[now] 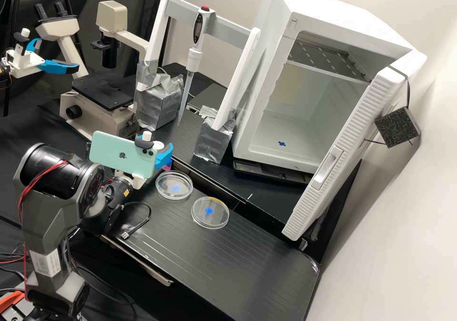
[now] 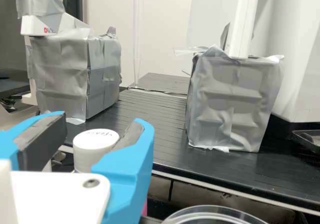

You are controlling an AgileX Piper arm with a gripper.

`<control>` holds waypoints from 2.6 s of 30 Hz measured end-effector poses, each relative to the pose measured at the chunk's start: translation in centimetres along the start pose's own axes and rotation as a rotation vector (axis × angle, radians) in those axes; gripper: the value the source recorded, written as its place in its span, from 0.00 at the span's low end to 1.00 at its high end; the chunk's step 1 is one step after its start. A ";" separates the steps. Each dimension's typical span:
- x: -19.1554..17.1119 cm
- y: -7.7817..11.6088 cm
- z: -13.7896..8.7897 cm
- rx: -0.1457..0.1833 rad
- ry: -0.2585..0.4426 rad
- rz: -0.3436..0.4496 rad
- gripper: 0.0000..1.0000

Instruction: Open the bottle

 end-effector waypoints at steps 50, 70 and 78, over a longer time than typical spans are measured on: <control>0.2 0.8 -0.1 0.012 -0.002 -0.016 0.00; 0.5 0.9 0.5 0.044 0.024 -0.025 0.00; 0.6 1.3 1.1 0.036 0.037 -0.038 0.00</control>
